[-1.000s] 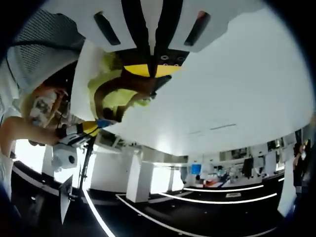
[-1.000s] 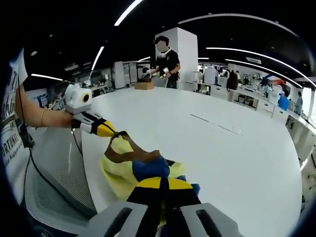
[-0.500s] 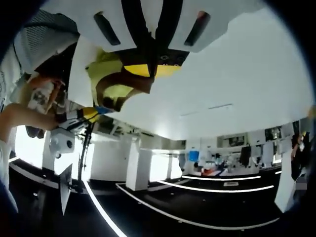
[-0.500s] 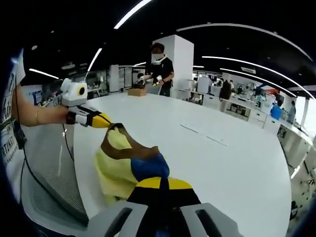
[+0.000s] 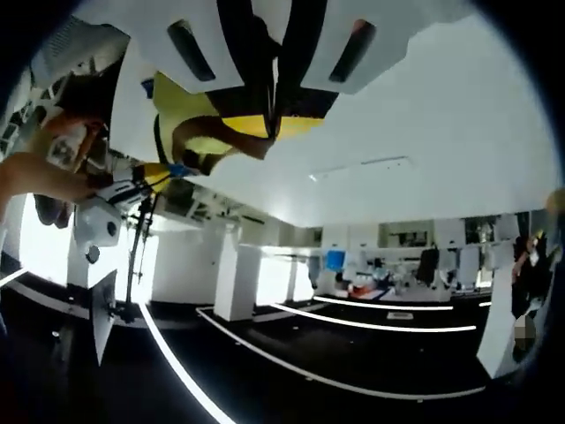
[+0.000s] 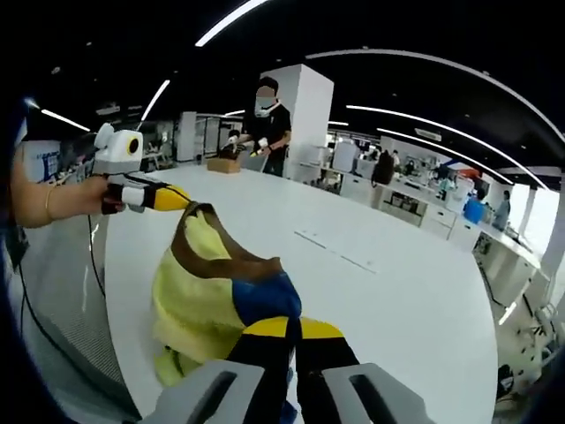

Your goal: Fold the garment on the visible template until the final outline fits inside the template.

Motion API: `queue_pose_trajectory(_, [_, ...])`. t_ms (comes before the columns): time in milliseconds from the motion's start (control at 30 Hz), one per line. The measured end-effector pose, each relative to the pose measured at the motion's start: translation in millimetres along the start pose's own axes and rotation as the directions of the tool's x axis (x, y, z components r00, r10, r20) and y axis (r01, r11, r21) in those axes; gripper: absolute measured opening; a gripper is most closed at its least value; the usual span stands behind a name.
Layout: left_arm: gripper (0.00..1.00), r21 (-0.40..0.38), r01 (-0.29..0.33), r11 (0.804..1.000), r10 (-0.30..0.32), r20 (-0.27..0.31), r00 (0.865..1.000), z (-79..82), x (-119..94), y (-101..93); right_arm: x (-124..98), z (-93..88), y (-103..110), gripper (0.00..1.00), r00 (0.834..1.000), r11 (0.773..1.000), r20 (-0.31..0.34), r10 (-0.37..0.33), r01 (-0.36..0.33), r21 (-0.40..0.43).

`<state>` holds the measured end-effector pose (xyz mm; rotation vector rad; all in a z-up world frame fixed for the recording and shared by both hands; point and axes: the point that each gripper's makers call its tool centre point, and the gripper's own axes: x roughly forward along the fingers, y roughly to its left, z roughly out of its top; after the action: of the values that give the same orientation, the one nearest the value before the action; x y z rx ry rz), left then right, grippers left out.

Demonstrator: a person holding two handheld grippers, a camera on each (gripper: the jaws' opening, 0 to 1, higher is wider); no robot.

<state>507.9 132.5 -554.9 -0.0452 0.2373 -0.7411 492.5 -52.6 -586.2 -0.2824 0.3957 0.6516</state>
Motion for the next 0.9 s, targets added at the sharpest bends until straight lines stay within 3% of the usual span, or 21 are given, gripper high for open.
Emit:
queue_pose_trajectory(333, [0.0,0.023,-0.045,0.999,0.046,-0.029,0.999,9.6,18,17.9,11,12.5,-23,0.0,0.998,0.996,0.005,-0.063,0.063,-0.065])
queue_pose_trajectory(733, [0.0,0.016,-0.083,0.996,0.083,-0.05,0.995,13.9,52,40.2,40,16.2,-54,0.0,0.994,0.993,0.006,-0.113,0.114,-0.028])
queue_pose_trajectory(900, [0.0,0.022,-0.098,0.995,0.099,-0.061,0.993,14.0,71,53.0,53,20.0,-71,0.0,0.992,0.991,0.022,-0.127,0.126,0.045])
